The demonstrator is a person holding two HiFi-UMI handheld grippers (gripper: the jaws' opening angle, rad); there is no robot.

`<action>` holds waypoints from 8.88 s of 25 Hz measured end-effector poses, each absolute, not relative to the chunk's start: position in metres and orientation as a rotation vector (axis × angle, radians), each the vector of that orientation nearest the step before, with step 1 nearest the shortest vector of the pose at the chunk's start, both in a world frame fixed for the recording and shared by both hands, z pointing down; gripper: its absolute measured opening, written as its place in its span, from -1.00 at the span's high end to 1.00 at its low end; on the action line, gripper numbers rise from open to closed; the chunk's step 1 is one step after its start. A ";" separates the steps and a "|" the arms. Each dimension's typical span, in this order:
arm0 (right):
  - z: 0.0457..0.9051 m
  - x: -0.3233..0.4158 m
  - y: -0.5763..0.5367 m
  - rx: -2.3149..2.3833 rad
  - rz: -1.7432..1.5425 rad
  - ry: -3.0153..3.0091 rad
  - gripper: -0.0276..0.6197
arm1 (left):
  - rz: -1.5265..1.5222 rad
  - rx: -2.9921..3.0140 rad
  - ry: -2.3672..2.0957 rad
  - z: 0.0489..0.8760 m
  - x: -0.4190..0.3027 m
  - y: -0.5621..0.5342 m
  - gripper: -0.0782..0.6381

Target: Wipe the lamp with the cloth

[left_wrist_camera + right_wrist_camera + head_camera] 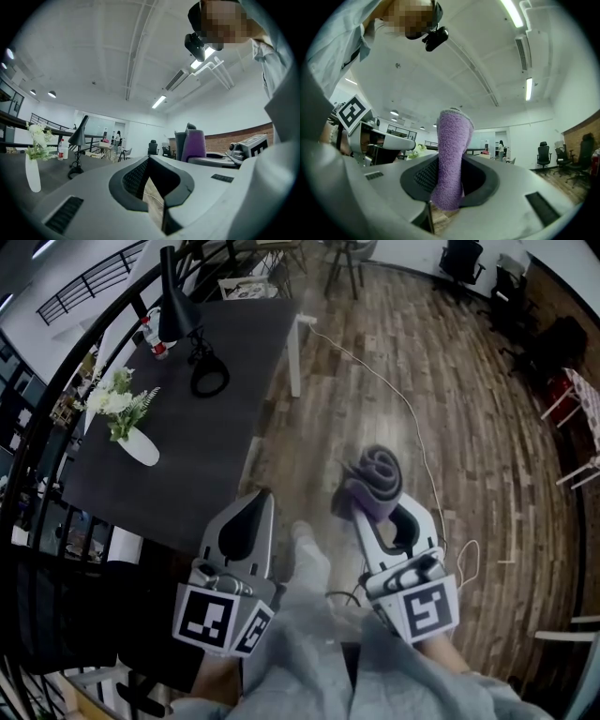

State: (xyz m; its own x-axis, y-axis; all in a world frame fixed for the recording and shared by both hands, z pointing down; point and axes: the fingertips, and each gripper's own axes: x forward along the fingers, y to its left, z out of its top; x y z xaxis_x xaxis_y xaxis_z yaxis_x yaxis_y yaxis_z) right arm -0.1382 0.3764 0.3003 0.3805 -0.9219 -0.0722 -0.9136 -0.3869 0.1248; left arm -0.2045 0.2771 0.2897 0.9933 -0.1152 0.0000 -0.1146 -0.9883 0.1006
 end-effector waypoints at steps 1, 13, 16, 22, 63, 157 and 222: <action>0.302 -0.134 0.372 2.551 -0.199 -1.703 0.58 | -0.010 3.034 -0.172 0.291 -0.200 0.273 0.77; 0.316 -0.045 0.289 2.519 -0.098 -1.736 0.57 | 0.013 3.010 -0.271 0.296 -0.125 0.179 0.77; 0.315 -0.020 0.259 2.506 -0.097 -1.755 0.57 | 0.020 3.000 -0.298 0.297 -0.103 0.149 0.77; 0.308 0.024 0.194 2.457 -0.113 -1.814 0.58 | 0.021 2.983 -0.368 0.297 -0.064 0.090 0.77; 0.275 0.170 -0.127 1.875 -0.320 -2.341 0.57 | -0.117 2.705 -1.320 0.287 -0.025 -0.141 0.77; 0.255 0.041 -0.240 1.314 -0.451 -2.604 0.56 | -0.129 2.563 -1.647 0.277 -0.070 -0.124 0.77; 0.312 0.007 -0.216 1.327 -0.426 -2.391 0.56 | -0.087 2.654 -1.493 0.287 -0.093 -0.116 0.77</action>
State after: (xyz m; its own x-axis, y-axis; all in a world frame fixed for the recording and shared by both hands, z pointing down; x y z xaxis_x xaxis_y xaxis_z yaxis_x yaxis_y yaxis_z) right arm 0.0071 -0.2161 0.3116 -0.4870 -0.8561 0.1731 -0.7436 0.5104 0.4319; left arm -0.0928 -0.1157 0.2867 0.5192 -0.8546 -0.0030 -0.8492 -0.5164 0.1104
